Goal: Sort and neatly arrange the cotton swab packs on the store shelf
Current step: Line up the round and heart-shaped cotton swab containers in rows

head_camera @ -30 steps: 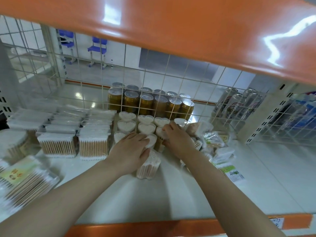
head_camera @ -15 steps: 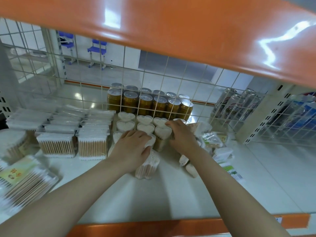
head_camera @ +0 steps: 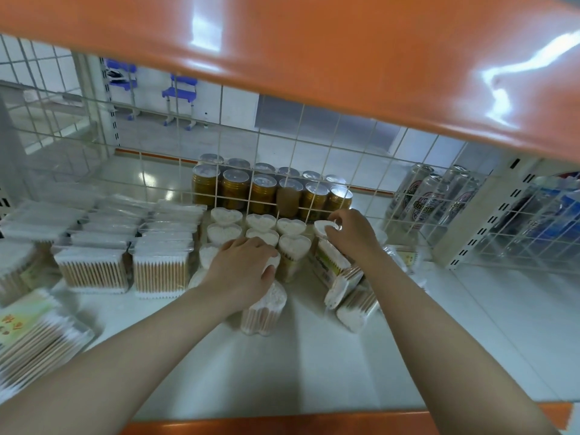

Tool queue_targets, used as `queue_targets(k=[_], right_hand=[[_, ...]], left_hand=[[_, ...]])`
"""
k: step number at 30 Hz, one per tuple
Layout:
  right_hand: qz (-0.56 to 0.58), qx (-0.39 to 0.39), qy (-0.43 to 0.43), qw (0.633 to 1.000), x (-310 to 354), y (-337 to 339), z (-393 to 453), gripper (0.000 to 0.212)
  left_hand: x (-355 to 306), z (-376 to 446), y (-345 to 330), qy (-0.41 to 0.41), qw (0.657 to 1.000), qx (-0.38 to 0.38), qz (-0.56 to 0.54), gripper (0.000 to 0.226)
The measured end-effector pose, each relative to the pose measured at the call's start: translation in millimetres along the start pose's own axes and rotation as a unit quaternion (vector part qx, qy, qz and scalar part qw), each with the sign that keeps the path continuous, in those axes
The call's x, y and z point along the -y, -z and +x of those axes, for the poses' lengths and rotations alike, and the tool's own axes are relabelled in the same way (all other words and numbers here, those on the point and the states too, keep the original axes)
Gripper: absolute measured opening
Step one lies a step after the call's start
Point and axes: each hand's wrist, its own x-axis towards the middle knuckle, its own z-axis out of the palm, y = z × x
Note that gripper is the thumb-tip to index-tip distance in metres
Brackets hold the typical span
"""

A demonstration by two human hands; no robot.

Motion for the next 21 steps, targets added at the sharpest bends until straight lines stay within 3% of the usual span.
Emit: queue_targets(k=[13,21], right_hand=[[-0.145,0.044,-0.029,0.988,5.3,-18.2,27.0,0.035],[-0.056,0.092,-0.051,0.993,5.9,-17.9,30.3,0.028]], left_hand=[[5.7,-0.6,-4.0,0.007,0.999,-0.036,-0.008,0.034],[5.8,-0.5,-6.3,0.004,0.999,-0.043,-0.012,0.032]])
